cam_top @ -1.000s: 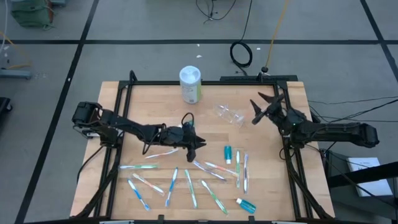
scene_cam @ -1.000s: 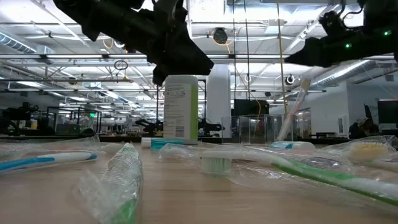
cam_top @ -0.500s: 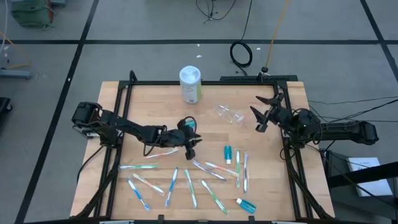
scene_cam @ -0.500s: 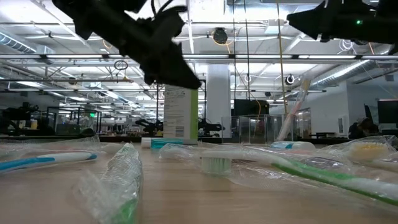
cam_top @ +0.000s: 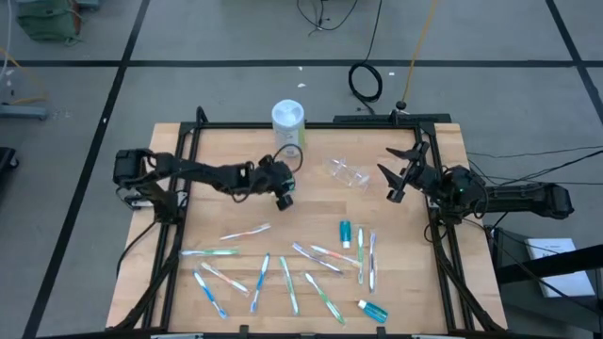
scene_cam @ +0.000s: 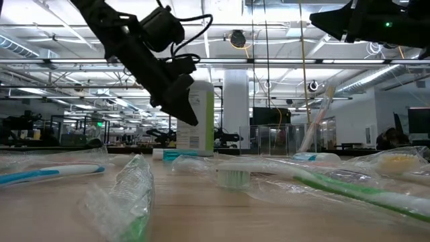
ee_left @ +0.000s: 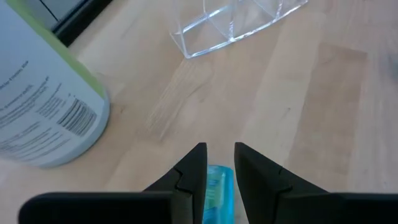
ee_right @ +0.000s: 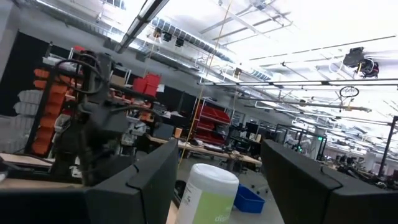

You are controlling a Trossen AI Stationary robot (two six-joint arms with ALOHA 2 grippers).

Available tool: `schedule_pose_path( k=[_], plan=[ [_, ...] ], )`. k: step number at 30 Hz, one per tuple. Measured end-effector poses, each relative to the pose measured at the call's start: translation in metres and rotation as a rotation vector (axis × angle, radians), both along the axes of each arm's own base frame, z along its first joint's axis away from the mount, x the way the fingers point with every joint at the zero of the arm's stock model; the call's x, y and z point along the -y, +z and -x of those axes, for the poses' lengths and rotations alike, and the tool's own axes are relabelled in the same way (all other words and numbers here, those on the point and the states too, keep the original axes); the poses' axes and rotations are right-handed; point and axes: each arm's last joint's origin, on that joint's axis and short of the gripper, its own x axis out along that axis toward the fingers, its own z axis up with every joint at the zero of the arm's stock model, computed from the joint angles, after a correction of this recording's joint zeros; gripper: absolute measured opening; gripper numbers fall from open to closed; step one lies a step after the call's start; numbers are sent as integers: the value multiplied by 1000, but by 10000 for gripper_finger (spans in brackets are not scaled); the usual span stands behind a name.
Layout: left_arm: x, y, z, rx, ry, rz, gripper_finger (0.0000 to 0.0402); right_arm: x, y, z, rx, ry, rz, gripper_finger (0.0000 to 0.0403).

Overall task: Pick & Place toothbrushing station
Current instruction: Put the blue mouthwash into the transparent organizer

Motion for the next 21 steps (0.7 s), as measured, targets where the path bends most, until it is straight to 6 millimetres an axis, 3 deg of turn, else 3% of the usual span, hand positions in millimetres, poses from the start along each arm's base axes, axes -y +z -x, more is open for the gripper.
schedule_pose_path(
  k=[9, 14, 21],
  plan=[
    [-26, 20, -7, 41, -20, -23, 88, 0, 0, 0, 3, -1, -1, 222],
    [-28, 30, -12, 50, -57, -80, 88, 0, 1, 0, 8, -1, 0, 222],
    [-27, 25, -8, -5, -46, -35, 91, 0, 1, 0, 7, 0, -1, 222]
  ],
)
